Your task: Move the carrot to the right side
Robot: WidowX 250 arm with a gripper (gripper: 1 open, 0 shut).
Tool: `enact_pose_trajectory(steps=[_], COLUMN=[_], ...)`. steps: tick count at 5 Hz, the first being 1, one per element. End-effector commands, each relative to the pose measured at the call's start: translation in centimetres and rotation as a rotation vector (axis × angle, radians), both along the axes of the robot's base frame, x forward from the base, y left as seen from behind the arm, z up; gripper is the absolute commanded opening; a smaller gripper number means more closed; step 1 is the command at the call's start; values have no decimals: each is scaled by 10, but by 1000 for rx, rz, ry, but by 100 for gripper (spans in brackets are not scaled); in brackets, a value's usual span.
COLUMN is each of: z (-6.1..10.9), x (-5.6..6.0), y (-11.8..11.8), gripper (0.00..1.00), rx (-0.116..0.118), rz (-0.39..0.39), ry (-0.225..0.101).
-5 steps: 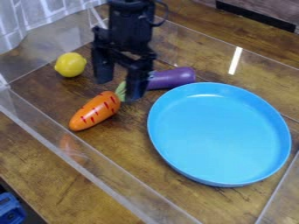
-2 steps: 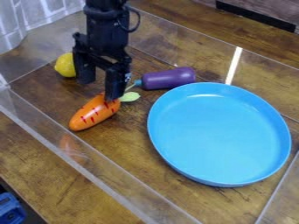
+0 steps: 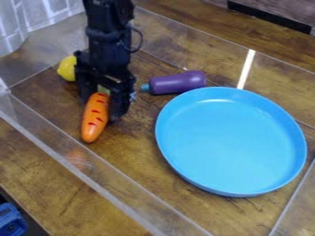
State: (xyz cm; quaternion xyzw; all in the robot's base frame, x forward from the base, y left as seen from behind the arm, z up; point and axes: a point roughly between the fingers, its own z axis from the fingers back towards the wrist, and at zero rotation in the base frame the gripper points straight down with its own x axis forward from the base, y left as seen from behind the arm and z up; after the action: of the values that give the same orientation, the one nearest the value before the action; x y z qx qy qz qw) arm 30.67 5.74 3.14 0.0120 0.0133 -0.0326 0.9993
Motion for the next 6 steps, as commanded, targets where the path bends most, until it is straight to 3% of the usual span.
enact_pose_trajectory(steps=[1,2,3,5,6], z=[12,12,4,0,-2], x=[12,20,20,18,15], y=[-3,0,8,23,29], gripper=[0,0,100,100,100], rx=[3,-8,-16,-27,-26], rz=[-47,-83,-136,-228,-146], ry=[-49,-68,-75,-96,-111])
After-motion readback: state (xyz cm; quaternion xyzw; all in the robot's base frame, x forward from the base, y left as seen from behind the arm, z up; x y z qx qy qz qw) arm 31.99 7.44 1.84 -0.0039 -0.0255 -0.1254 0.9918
